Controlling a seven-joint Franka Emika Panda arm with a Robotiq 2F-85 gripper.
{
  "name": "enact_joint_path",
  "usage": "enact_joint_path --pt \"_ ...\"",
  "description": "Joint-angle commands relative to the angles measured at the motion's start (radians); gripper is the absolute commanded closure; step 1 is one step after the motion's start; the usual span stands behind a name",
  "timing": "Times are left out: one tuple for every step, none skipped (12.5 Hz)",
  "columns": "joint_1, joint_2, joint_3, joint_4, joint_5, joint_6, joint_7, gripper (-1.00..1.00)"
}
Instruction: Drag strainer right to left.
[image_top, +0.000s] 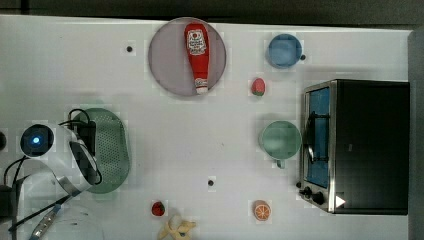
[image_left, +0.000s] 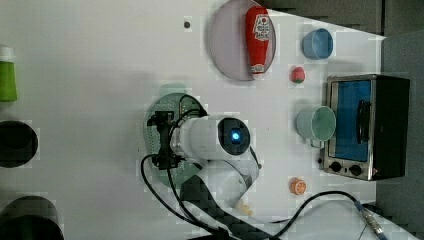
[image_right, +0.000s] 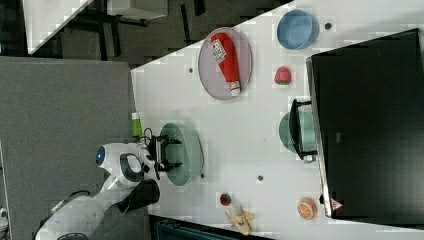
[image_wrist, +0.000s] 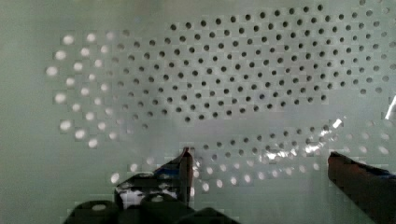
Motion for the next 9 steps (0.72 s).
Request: enact_joint_path --pt "0.024 -0.027 -0.014 0.022 0.024 0.016 0.068 -1.00" --pt "0.025 -0.044 -0.017 0.020 0.019 0.003 0.043 -1.00" --pt "0.024 -0.070 -0.021 0.020 0.019 -0.034 0.013 -1.00" --pt "0.022 -0.108 -0.027 0.021 0.019 -0.088 -0.018 -1.00" --pt "0.019 -0.156 -0.040 0.020 0.019 -0.177 -0.043 -1.00" --pt "0.018 -0.213 -0.059 0.022 0.019 -0.251 -0.078 -1.00" --pt "0.015 -0.276 -0.079 0.021 0.019 -0.334 -0.122 -1.00" --pt "0.011 -0.344 -0.103 0.022 0.019 -0.414 -0.196 -1.00" --pt "0.006 -0.414 -0.133 0.021 0.018 -0.491 -0.282 -1.00"
